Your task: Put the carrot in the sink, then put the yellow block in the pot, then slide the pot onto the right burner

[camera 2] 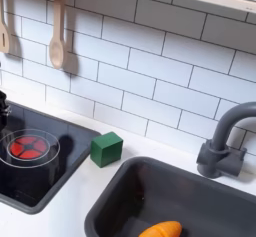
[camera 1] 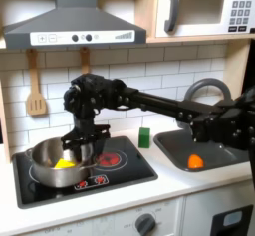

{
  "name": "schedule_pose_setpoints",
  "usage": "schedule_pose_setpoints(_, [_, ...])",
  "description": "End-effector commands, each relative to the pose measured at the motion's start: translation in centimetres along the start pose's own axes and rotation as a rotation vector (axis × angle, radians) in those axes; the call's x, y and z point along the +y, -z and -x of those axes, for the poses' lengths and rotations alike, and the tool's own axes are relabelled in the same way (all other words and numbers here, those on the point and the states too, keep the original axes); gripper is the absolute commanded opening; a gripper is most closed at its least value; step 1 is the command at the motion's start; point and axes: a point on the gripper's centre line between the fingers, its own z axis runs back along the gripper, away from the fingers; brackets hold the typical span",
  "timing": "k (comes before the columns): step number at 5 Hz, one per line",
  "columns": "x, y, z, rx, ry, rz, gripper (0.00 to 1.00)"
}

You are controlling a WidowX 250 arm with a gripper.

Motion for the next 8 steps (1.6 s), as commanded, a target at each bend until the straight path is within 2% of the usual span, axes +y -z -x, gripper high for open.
schedule_pose_setpoints(1, [0.2,-0.1,0.2,0.001,0.008,0.002,0.00])
schedule_pose_setpoints(4, [-0.1,0.0,0.1,0.009,0.030,0.006,0.00])
schedule_pose_setpoints(5, [-0.9,0.0,0.0,0.004,0.049,0.007,0.00])
schedule_pose_setpoints(7, [-3.6,0.1,-0.1,-0.003,0.098,0.025,0.00])
schedule_pose_setpoints(8, [-5.8,-0.5,-0.5,-0.015,0.126,0.064,0.00])
